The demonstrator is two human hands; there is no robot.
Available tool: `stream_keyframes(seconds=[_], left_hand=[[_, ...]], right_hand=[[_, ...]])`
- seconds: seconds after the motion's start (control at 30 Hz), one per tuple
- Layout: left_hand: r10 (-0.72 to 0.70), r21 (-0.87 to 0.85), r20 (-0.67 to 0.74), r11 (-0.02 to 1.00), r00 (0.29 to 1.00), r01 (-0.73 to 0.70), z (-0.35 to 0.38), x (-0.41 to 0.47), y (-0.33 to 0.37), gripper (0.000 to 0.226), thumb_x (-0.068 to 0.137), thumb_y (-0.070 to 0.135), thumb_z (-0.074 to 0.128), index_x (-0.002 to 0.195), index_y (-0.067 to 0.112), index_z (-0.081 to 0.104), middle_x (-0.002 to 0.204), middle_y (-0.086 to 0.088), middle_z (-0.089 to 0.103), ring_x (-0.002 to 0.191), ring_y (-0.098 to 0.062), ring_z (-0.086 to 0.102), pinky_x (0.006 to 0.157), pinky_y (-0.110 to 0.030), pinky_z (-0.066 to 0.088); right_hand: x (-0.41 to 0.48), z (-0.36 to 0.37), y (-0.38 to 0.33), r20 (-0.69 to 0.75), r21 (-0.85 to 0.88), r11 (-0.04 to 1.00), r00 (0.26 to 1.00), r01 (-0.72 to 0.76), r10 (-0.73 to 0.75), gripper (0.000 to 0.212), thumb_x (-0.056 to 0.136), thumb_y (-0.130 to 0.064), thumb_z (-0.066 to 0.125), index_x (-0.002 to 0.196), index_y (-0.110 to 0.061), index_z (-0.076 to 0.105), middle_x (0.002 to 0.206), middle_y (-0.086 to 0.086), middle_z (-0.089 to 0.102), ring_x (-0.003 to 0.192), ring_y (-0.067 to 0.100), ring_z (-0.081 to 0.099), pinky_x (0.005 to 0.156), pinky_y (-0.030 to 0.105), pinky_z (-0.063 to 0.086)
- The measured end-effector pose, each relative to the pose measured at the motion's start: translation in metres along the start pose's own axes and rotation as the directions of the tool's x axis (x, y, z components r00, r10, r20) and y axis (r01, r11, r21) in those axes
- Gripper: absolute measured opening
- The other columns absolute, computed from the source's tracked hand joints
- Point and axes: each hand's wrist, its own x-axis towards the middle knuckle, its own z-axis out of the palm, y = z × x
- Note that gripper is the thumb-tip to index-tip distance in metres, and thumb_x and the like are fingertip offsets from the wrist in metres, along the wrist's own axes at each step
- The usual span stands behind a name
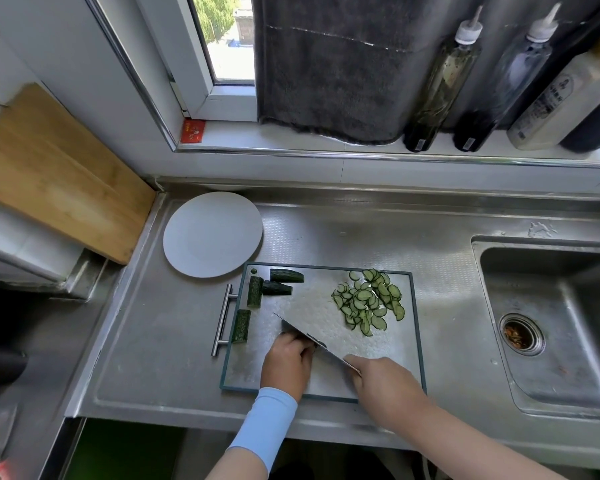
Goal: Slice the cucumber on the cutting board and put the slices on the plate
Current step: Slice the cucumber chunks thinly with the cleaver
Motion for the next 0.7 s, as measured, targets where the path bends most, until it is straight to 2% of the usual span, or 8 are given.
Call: stream_keyframes(seconds=[0.1,0.27,0.43,0.53,0.6,0.7], left_hand=[[-0.017,-0.004,-0.005,1.000,1.000,0.017,0.000,-0.002,0.001,0.017,0.069,0.005,0.081,0.078,0.019,0.076,0.083,0.002,0.068,0.077,-0.019,0.064,0.067,-0.017,0.046],[-0.048,-0.011,-0.011,0.999,0.999,0.048,-0.002,-0.003,0.003,0.016,0.069,0.006,0.081,0.079,0.019,0.077,0.084,0.000,0.068,0.076,-0.021,0.065,0.067,-0.019,0.046],[-0.034,0.018,-0.021,0.999,0.999,0.034,-0.004,-0.003,0.007,0.020,0.065,0.005,0.085,0.075,0.020,0.076,0.080,-0.001,0.068,0.069,-0.023,0.065,0.063,-0.018,0.046],[-0.016,0.028,-0.021,0.999,1.000,0.016,-0.006,-0.002,0.008,0.022,0.064,0.003,0.085,0.073,0.019,0.075,0.082,-0.002,0.069,0.070,-0.024,0.065,0.062,-0.022,0.050],[-0.011,0.037,-0.023,0.999,1.000,0.011,-0.006,-0.003,0.008,0.021,0.064,0.004,0.085,0.073,0.019,0.075,0.082,-0.001,0.069,0.071,-0.023,0.065,0.063,-0.021,0.049],[-0.035,0.027,-0.019,0.999,0.999,0.036,-0.005,-0.003,0.006,0.017,0.068,0.008,0.084,0.076,0.020,0.075,0.086,0.000,0.068,0.074,-0.022,0.065,0.066,-0.018,0.045]], right_hand=[[0.014,0.004,-0.008,-0.009,0.021,1.000,1.000,0.019,-0.019,0.020,0.102,-0.024,0.038,0.098,-0.029,0.057,0.070,-0.007,0.052,0.068,0.021,0.048,0.055,0.030,0.035],[0.023,0.002,-0.018,-0.017,0.031,0.998,0.999,0.047,-0.047,0.023,0.104,-0.029,0.037,0.103,-0.030,0.060,0.078,-0.006,0.057,0.073,0.021,0.051,0.062,0.031,0.037],[0.009,0.005,-0.011,-0.046,0.000,0.998,0.997,0.065,-0.065,0.016,0.103,-0.031,0.039,0.097,-0.032,0.053,0.072,-0.006,0.054,0.068,0.021,0.049,0.056,0.032,0.034],[-0.002,0.003,-0.005,-0.057,-0.034,0.998,0.997,0.059,-0.061,0.014,0.102,-0.029,0.039,0.101,-0.032,0.053,0.071,-0.004,0.053,0.066,0.021,0.047,0.048,0.024,0.028],[-0.009,0.001,0.000,-0.057,-0.043,0.998,0.997,0.049,-0.051,0.015,0.102,-0.029,0.038,0.103,-0.031,0.053,0.073,-0.004,0.055,0.066,0.021,0.047,0.047,0.021,0.026],[-0.016,-0.001,0.005,-0.038,-0.036,0.999,0.999,0.031,-0.032,0.013,0.102,-0.028,0.037,0.095,-0.031,0.047,0.074,-0.003,0.057,0.067,0.021,0.048,0.049,0.022,0.027]])
